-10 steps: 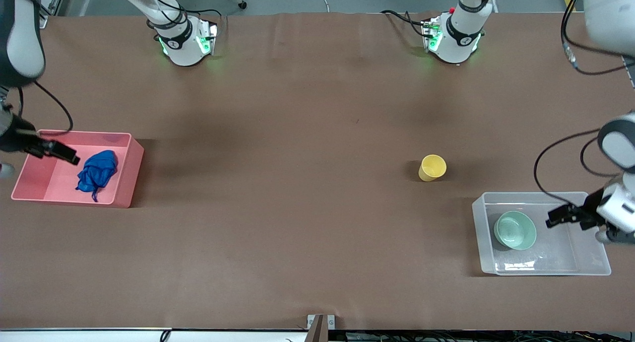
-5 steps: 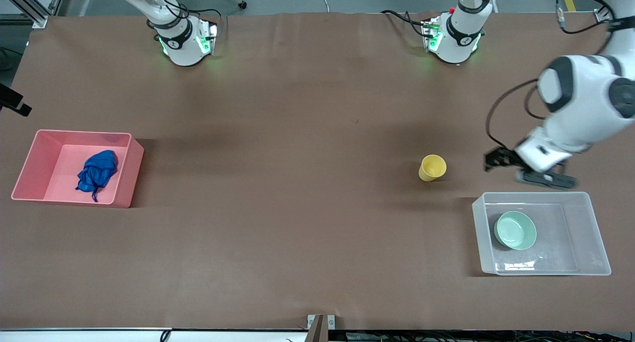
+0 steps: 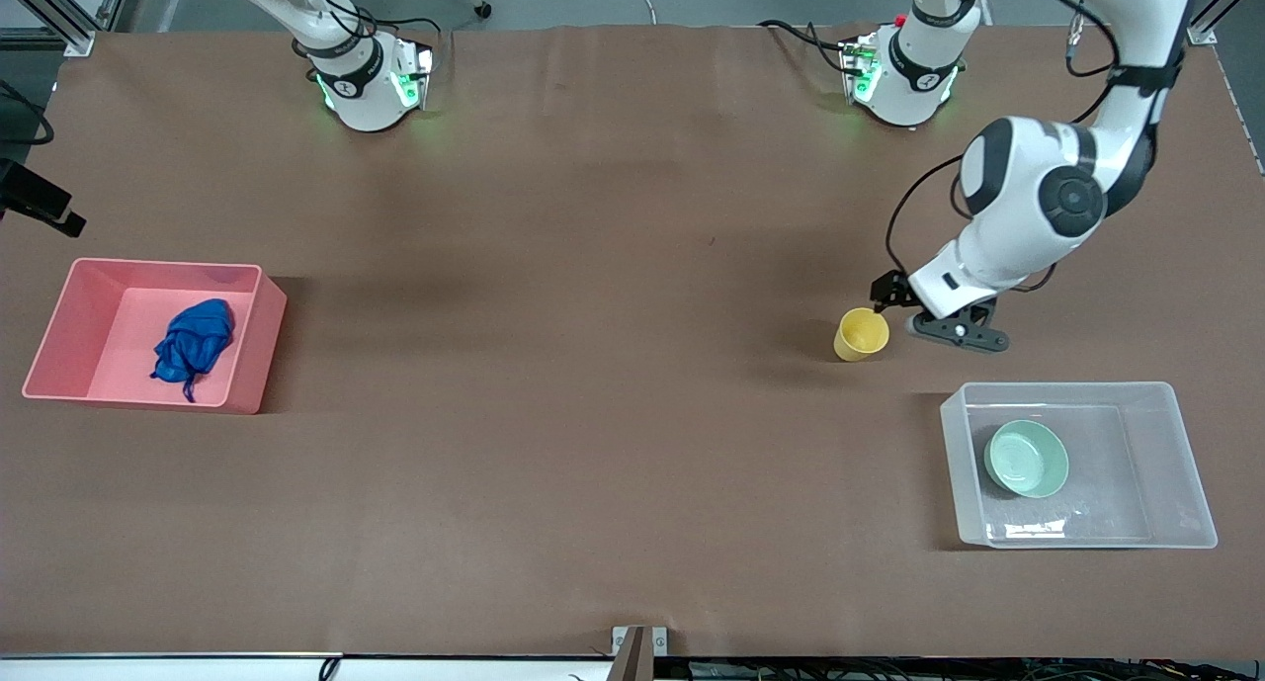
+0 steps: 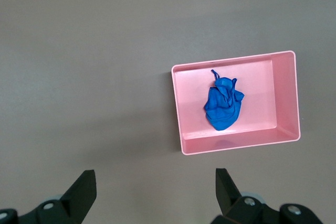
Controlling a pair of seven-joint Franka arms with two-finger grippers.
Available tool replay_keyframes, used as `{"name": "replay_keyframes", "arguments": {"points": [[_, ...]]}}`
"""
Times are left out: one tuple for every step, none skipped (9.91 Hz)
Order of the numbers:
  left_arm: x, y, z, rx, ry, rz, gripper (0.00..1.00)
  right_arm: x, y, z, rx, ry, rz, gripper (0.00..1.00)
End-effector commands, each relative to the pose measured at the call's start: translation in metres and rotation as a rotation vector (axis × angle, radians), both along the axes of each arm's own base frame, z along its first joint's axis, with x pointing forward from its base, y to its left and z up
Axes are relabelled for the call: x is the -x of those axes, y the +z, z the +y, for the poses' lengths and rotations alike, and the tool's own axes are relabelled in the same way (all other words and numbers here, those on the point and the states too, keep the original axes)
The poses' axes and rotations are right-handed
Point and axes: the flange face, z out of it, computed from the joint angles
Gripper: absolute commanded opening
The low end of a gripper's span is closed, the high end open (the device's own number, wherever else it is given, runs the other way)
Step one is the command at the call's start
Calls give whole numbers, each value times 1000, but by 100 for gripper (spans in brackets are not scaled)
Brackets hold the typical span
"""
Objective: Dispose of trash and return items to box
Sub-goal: 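Move the left gripper to the yellow cup and grasp it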
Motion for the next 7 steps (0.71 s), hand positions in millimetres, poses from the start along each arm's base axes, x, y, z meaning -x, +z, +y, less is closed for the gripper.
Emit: {"name": "replay_keyframes", "arguments": {"points": [[-4,-55,-2,-2,0,3,98,0,6,2,13,-5,1,100],[-4,-68,-2,-1,-1,1,93,0,8,1,34,3,1,100],[-4,-78,-2,3,3,-3,69,0,10,2,41,6,-3,100],[-4,-85,-2,4,7,-1,31,-1,10,5,41,9,-3,100],[-3,-88,-2,4,7,4,4,-1,10,4,40,5,-4,100],[-4,-86,-3,5,6,1,0,-1,10,4,39,3,-2,100],[-3,-86,-4,5,5,1,0,-1,10,4,36,0,-3,100]]}}
